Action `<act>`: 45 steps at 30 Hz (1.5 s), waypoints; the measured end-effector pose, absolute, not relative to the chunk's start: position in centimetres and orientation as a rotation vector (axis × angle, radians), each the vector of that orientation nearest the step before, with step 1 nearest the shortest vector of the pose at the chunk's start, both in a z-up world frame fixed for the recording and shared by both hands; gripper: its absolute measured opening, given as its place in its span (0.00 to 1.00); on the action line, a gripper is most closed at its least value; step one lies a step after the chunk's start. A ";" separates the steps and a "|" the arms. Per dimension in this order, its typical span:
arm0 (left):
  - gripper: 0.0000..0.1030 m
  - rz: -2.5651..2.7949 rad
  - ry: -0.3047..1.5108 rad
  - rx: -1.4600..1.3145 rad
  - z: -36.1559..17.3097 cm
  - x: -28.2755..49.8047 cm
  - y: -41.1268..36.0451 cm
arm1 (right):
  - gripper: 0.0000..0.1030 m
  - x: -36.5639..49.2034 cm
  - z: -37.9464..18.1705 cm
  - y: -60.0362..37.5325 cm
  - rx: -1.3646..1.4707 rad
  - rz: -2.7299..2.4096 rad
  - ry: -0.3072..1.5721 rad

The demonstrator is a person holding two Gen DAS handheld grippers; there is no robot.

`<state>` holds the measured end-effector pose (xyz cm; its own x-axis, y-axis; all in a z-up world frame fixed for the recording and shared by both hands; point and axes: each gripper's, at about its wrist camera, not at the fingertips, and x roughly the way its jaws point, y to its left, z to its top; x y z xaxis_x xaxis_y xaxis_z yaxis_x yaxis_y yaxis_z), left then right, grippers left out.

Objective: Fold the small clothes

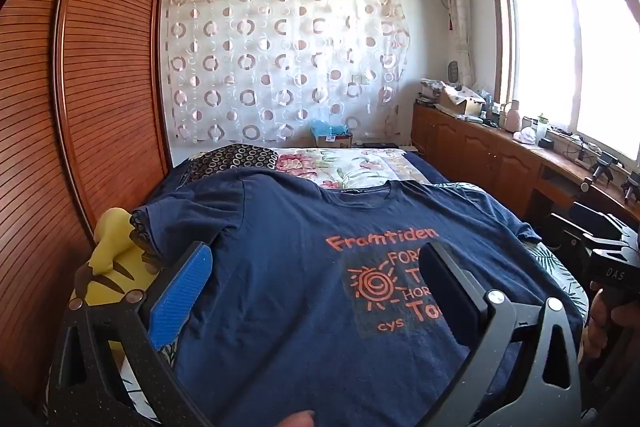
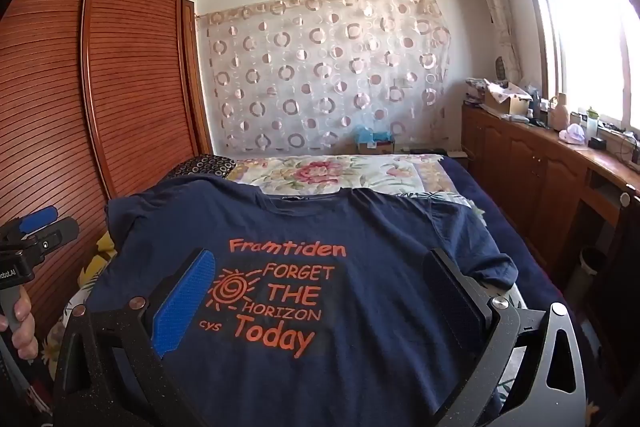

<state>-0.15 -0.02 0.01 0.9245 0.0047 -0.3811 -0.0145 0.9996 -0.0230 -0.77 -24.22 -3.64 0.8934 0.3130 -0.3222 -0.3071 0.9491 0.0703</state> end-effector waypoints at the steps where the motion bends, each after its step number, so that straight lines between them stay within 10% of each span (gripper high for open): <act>1: 1.00 0.006 0.391 -0.026 0.0 -0.2 0.0 | 1.00 -0.8 -3.6 -24.2 0.021 0.324 0.333; 45: 1.00 0.015 0.401 -0.014 0.0 -0.2 -0.2 | 1.00 -0.8 -3.1 -24.0 0.014 0.325 0.316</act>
<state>-0.16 -0.16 0.01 0.9204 0.0116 -0.3909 -0.0170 0.9998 -0.0103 -0.80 -23.96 -3.08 0.8988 0.3164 -0.3034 -0.3120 0.9479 0.0641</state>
